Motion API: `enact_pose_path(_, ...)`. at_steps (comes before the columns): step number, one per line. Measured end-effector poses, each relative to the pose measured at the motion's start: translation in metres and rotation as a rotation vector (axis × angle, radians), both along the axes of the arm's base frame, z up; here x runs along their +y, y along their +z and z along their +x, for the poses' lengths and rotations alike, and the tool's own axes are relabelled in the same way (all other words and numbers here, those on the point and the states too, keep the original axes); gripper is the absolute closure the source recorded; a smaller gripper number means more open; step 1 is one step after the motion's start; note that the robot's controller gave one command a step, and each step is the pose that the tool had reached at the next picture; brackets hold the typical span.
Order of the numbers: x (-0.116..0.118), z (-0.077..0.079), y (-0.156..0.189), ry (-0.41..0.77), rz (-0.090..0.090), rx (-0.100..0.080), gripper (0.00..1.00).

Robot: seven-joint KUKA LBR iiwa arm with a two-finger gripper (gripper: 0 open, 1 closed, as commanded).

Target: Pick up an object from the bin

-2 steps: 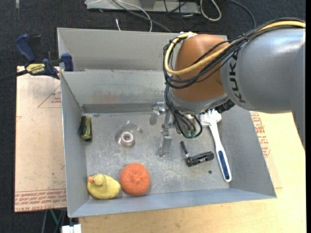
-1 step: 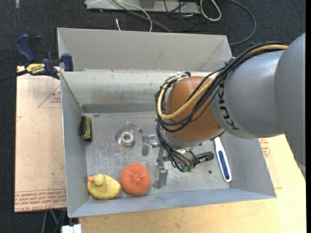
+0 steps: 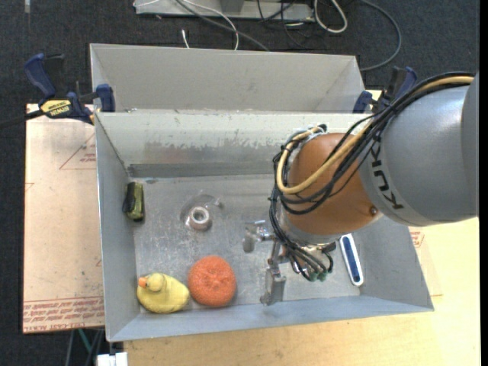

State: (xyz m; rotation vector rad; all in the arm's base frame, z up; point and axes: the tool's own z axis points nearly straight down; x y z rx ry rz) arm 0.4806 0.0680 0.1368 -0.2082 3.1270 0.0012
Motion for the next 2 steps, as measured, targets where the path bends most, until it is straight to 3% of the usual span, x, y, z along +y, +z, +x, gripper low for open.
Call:
enact_pose_path(1,0.032,0.013,-0.020,-0.322,0.004,0.010,0.00)
enact_pose_path(2,0.033,0.016,-0.063,0.025,0.002,-0.002,0.00)
